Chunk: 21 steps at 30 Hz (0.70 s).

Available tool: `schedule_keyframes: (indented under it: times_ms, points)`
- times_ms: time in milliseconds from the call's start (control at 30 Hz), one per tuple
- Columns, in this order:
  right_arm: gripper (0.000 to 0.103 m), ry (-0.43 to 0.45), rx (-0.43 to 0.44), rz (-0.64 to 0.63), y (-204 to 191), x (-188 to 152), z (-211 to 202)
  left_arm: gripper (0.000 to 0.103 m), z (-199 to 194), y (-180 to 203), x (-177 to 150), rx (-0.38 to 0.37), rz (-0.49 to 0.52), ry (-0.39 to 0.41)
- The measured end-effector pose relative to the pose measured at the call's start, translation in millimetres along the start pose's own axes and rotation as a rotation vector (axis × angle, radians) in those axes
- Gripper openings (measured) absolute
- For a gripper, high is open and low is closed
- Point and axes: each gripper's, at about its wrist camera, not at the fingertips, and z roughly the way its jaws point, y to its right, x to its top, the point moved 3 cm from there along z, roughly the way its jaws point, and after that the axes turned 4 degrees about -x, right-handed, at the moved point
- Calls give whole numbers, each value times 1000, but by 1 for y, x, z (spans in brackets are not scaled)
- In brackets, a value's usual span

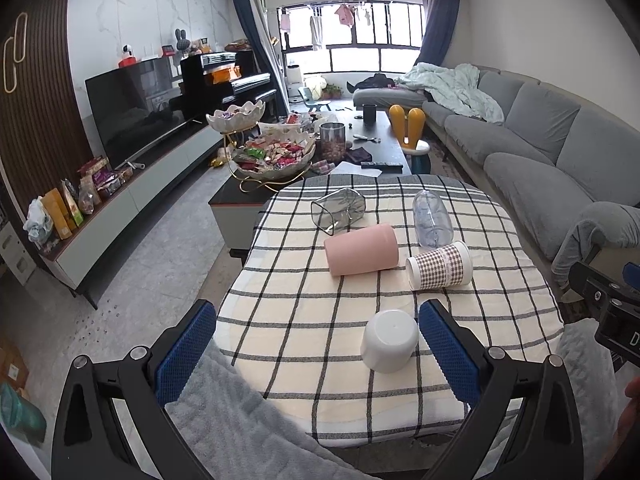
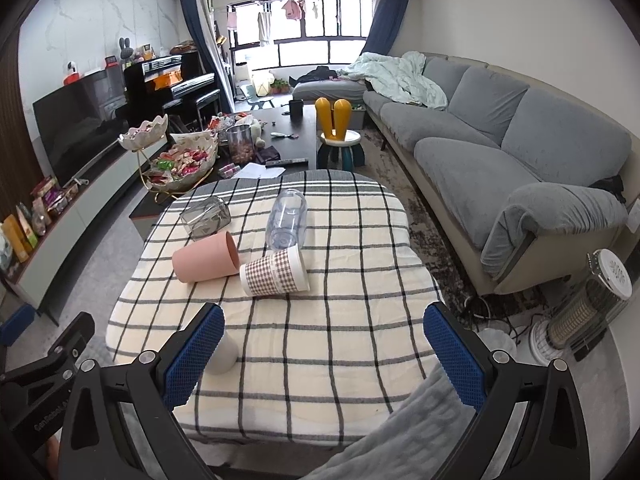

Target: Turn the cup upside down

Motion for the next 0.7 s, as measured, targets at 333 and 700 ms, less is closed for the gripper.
schedule_keyframes:
  times_ms: [333,700]
  points:
    - [100,-1,1,0,1,0,0,103,0,0,0,-1,-1,1]
    - [100,0,1,4,1,0,0,103,-1,-2,1,-2,-3,-5]
